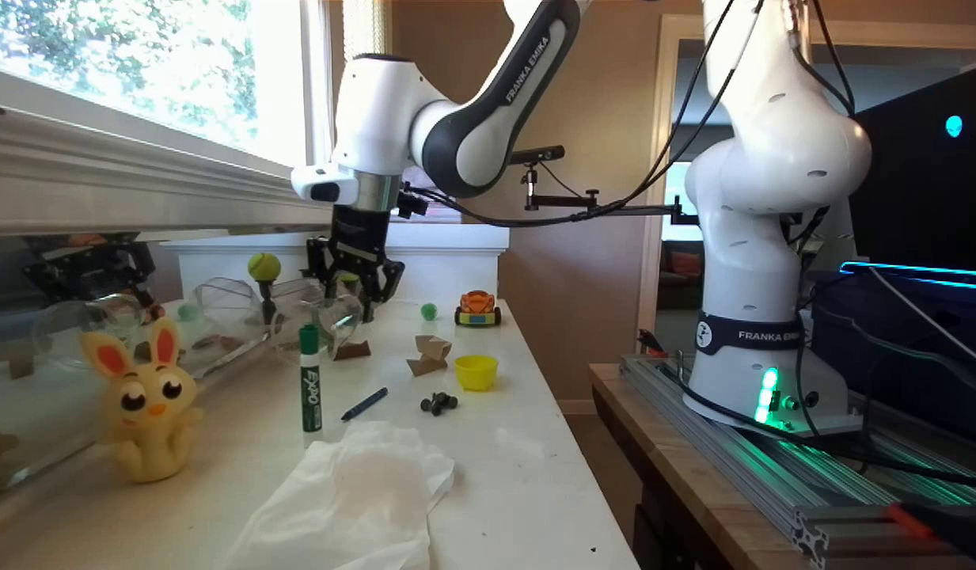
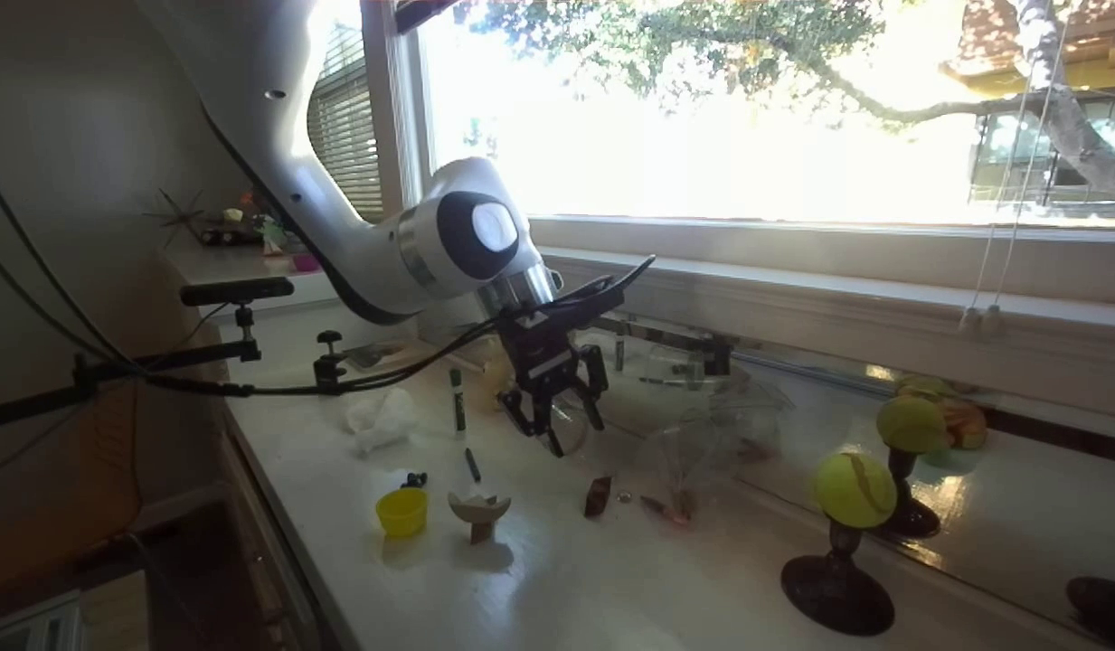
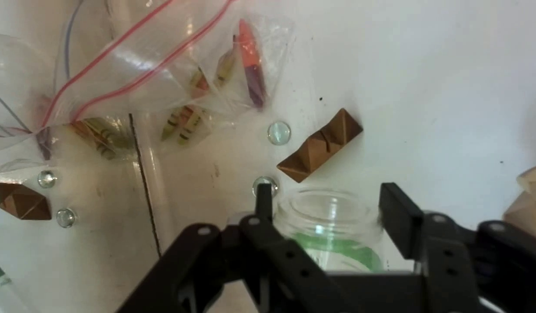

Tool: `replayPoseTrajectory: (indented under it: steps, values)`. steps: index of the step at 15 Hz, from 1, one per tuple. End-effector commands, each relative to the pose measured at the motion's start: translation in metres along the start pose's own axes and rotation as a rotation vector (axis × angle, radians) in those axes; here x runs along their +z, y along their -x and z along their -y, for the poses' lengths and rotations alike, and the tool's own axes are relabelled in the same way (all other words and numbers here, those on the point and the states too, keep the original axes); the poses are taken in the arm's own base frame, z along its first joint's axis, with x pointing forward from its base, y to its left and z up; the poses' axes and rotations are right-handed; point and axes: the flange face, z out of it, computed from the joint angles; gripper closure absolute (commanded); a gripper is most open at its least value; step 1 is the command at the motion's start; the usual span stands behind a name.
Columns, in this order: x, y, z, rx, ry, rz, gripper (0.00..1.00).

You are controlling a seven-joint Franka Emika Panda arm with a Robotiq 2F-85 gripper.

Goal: Put the cup upside down

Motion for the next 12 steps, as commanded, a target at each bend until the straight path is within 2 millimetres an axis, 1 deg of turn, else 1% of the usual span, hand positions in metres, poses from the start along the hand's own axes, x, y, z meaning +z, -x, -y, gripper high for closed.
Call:
replayPoseTrajectory:
  steps: [1, 5, 6, 7, 12]
  values:
    - [-0.027, -0.012, -0.003, -0.053, 0.012, 0.123, 0.38]
    - [-0.042, -0.029, -0.002, -0.119, 0.002, 0.21, 0.39]
    - [-0.045, -0.033, -0.002, -0.13, -0.001, 0.223, 0.37]
    - [-0.047, -0.037, -0.002, -0.142, -0.004, 0.237, 0.39]
    - [-0.057, -0.051, -0.003, -0.215, -0.016, 0.327, 0.4]
